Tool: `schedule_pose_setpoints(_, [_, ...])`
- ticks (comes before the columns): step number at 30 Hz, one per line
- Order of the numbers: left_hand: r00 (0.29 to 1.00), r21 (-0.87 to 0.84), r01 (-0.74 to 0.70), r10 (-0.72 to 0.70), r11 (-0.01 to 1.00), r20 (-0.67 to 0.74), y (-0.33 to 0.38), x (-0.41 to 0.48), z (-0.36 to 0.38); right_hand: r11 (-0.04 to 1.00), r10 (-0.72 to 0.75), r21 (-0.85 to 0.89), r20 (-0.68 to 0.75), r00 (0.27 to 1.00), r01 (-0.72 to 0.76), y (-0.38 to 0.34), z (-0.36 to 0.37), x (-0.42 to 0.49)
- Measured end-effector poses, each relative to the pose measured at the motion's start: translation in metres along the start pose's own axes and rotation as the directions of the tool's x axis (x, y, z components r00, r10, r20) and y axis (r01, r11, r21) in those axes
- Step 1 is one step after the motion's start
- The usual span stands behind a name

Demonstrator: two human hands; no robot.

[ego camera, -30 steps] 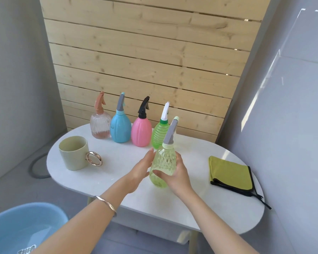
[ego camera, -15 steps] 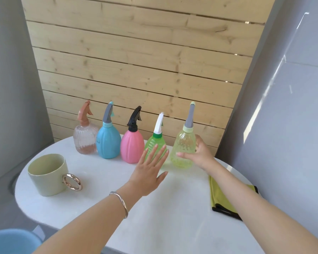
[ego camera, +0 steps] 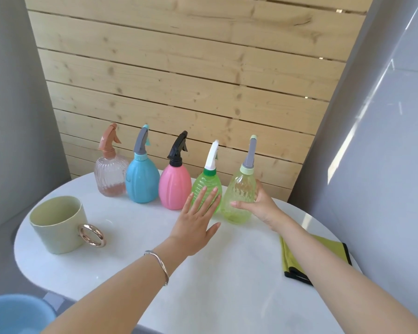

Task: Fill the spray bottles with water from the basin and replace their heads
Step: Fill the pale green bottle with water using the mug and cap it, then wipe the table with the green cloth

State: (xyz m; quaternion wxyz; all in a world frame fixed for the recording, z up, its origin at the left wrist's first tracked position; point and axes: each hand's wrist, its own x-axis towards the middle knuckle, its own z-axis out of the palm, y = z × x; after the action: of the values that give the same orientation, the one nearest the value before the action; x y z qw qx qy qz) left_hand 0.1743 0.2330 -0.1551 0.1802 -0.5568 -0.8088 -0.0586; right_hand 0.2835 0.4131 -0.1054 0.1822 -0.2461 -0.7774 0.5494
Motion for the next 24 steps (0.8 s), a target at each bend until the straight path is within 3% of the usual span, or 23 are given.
schedule_pose_setpoints(5, [1.0, -0.009, 0.021, -0.021, 1.0, 0.008, 0.002, 0.0, -0.001, 0.993, 0.034, -0.112, 0.097, 0.995, -0.023, -0.009, -0.003, -0.021])
schedule_pose_setpoints(8, [1.0, -0.055, 0.015, -0.014, 0.998, 0.016, 0.006, -0.01, -0.004, 0.965, 0.017, -0.262, -0.051, 0.999, -0.03, -0.004, -0.028, -0.052])
schedule_pose_setpoints(11, [0.999, -0.143, 0.035, -0.031, 0.989, 0.029, 0.017, -0.027, -0.009, 0.793, -0.036, -0.593, -0.279, 0.959, -0.143, 0.029, -0.061, -0.092])
schedule_pose_setpoints(15, [0.995, -0.311, 0.095, -0.082, 0.945, 0.054, 0.036, -0.045, -0.017, 0.563, 0.242, -0.731, -0.3, 0.923, -0.385, 0.072, -0.07, -0.137])
schedule_pose_setpoints(24, [0.967, -0.372, 0.248, -0.204, 0.894, 0.155, 0.034, -0.101, -0.037, 0.468, 0.176, -0.861, -0.131, 0.976, -0.2, 0.066, -0.024, -0.192])
